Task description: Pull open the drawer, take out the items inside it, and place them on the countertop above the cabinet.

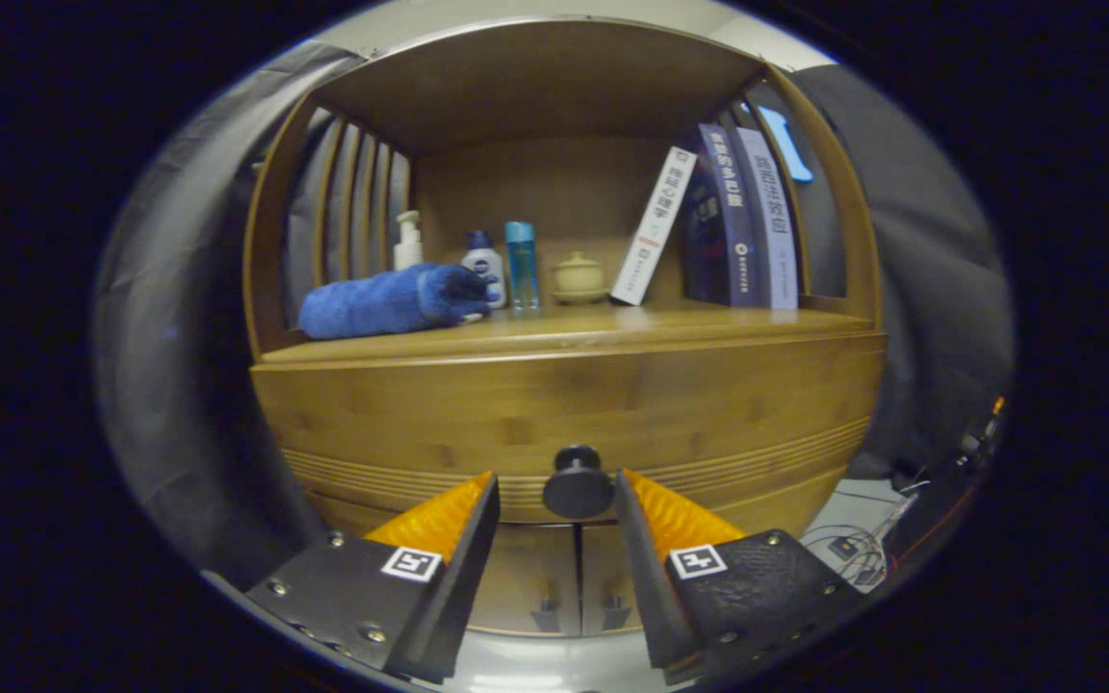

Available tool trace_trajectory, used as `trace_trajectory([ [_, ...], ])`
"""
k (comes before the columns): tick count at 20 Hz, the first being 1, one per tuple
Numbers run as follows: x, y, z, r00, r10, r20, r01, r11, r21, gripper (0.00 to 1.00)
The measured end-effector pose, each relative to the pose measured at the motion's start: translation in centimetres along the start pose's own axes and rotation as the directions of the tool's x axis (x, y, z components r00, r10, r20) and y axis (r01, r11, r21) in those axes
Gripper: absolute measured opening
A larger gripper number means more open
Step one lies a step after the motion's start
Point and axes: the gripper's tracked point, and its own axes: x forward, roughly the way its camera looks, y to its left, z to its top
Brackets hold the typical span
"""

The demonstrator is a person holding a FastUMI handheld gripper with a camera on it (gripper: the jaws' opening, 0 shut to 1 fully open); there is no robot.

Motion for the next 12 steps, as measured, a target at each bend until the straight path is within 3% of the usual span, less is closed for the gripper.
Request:
trace_trajectory([
  [1, -0.1, -0.2, 0.3, 1.0, -0.006, 0.019, 0.006, 1.0, 0.011, 0.6],
  [4, 1.2, -0.2, 0.0, 1.0, -0.014, 0.009, 0.013, 0.999, 0.029, 0.43],
  [7, 1.1, -0.1, -0.6, 1.0, -0.021, 0.005, 0.021, 0.999, 0.029, 0.43],
  [10, 1.7, 0.0, -0.7, 0.998, 0.049, -0.033, -0.048, 0.999, 0.016, 0.43],
  [12, 1.2, -0.2, -0.7, 0.999, 0.032, -0.016, -0.033, 0.999, -0.023, 0.38],
])
